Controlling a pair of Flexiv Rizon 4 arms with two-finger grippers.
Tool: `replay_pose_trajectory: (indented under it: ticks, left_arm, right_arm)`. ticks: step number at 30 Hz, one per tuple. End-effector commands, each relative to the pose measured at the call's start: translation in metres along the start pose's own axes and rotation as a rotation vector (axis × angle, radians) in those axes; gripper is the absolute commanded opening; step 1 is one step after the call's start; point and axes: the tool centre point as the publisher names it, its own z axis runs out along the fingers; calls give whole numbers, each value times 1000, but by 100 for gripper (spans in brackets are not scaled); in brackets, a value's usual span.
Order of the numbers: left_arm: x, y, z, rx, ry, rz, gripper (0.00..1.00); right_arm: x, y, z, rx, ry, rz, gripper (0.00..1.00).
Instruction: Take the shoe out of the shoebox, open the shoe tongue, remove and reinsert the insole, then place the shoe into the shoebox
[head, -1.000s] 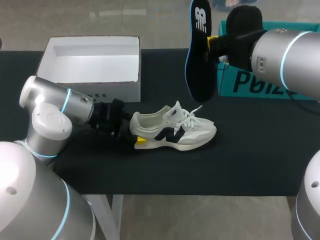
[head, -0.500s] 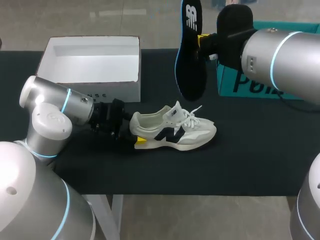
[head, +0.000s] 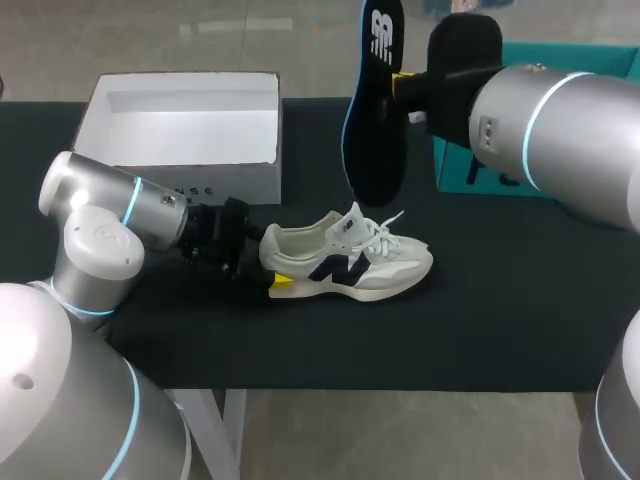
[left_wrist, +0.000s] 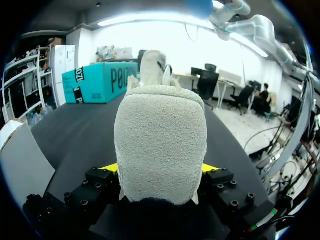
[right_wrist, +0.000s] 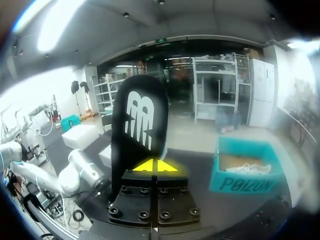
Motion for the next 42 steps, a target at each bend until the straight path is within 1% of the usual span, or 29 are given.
replay_pose_trajectory:
  ticks: [1, 10, 15, 33, 38, 42]
  left_arm:
    - [0, -1, 0, -1, -1, 0, 0]
    - [0, -1, 0, -1, -1, 0, 0]
    - [0, -1, 0, -1, -1, 0, 0]
    - [0, -1, 0, -1, -1, 0, 0]
    - [0, -1, 0, -1, -1, 0, 0]
    - [0, -1, 0, -1, -1, 0, 0]
  right_arm:
    - [0, -1, 1, -4, -2, 6, 0]
    - [-1, -2, 6, -1, 16, 14, 0]
    - [-2, -4, 2, 12, 4, 14, 0]
    - [-2, -4, 2, 12, 4, 14, 0]
    - [-2, -11, -11, 11, -16, 32, 0]
    - [-2, -12, -21, 3, -48, 53, 0]
